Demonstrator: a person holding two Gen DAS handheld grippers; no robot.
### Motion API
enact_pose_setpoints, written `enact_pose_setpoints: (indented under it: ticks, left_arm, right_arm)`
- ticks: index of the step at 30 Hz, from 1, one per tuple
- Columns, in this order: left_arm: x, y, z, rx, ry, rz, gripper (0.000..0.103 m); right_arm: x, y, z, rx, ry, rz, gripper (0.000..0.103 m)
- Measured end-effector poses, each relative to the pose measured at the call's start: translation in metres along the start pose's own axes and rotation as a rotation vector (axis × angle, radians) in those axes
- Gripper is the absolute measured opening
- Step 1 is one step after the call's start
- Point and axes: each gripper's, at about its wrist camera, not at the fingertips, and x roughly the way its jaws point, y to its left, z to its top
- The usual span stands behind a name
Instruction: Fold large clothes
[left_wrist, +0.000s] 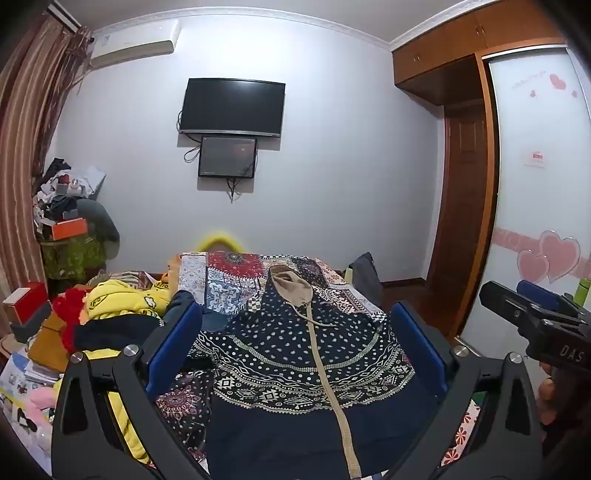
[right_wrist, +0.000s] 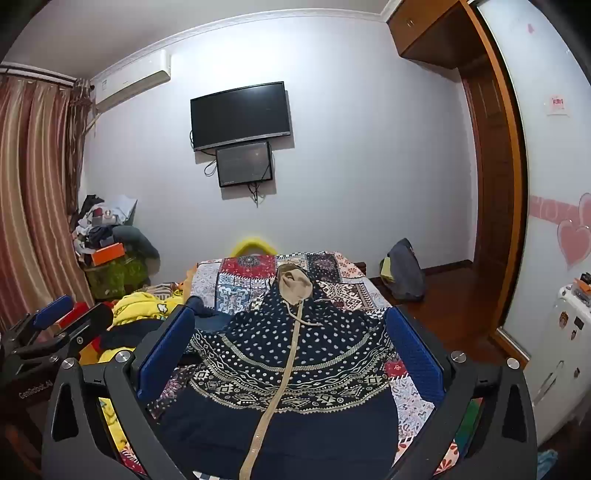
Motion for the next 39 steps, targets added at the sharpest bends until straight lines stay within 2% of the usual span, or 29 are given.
enact_pose_setpoints:
  ticks: [8, 9, 11, 39]
  left_arm:
    - [0.000, -0.005, -0.002, 0.001, 0.012, 0.021, 0.103]
    - [0.000, 0.002, -0.004, -0.002, 0.004, -0.008, 0.103]
    - [0.005, 0.001, 0.000, 0.002, 0.021, -0.010, 0.103]
    - [0.010, 0.001, -0.005, 0.010, 0.032, 0.000, 0.103]
  right_arm:
    - [0.000, -0.001, -0.001, 0.003, 0.001, 0.001, 0.103]
    - [0.000, -0.001, -0.001, 0.003, 0.002, 0.002, 0.103]
    - [0.001, -0.002, -0.001, 0.004, 0.003, 0.001, 0.103]
    - [0.006, -0.005, -0.004, 0.014, 0.018, 0.003, 0.103]
